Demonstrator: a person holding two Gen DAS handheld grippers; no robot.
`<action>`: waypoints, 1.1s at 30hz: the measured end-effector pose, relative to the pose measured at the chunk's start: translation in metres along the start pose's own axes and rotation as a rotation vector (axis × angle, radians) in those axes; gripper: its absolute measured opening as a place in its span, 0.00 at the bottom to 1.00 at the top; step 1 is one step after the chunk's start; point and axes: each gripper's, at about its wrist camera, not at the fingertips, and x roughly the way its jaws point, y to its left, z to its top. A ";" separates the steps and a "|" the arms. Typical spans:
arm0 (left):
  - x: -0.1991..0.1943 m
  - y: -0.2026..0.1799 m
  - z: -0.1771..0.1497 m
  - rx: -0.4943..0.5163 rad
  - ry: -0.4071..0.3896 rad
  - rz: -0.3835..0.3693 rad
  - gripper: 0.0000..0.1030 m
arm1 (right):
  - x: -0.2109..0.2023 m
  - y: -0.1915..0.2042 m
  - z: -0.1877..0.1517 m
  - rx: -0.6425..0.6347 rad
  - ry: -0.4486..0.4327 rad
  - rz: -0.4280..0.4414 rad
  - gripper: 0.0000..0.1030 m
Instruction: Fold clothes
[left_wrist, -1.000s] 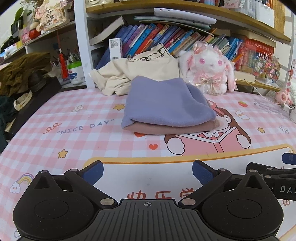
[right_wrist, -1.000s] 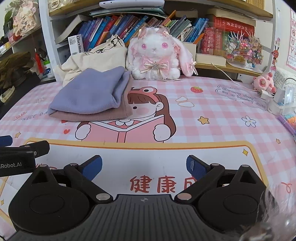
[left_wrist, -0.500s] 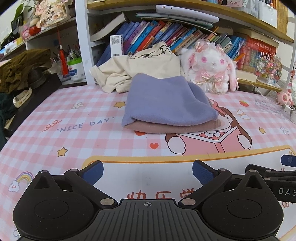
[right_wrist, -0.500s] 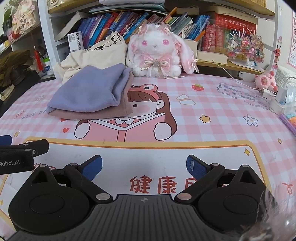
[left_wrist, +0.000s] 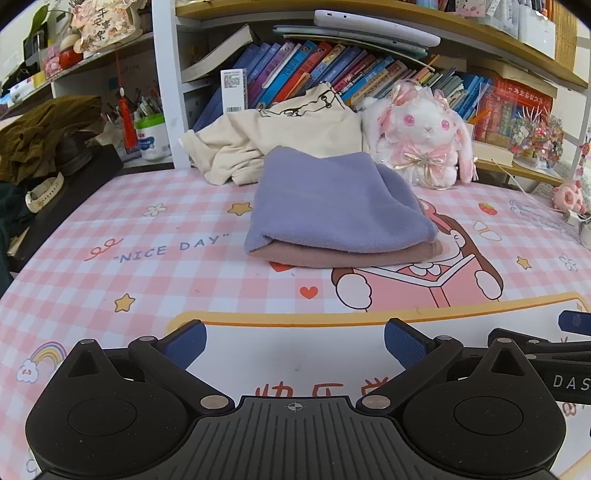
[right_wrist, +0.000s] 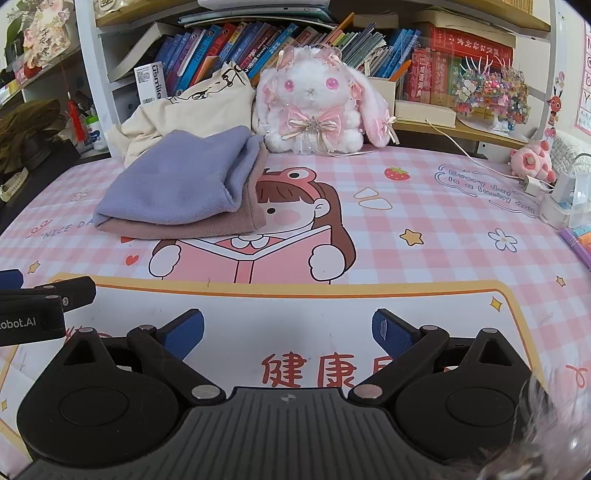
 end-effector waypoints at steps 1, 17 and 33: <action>0.000 0.000 0.000 0.000 0.000 -0.001 1.00 | 0.000 0.000 0.000 0.000 0.001 0.000 0.96; 0.001 0.001 0.001 -0.004 0.004 -0.001 1.00 | 0.003 0.000 0.001 -0.007 0.006 0.003 0.96; 0.000 0.003 0.000 -0.022 -0.002 -0.009 1.00 | 0.003 0.002 -0.002 -0.011 0.013 0.005 0.96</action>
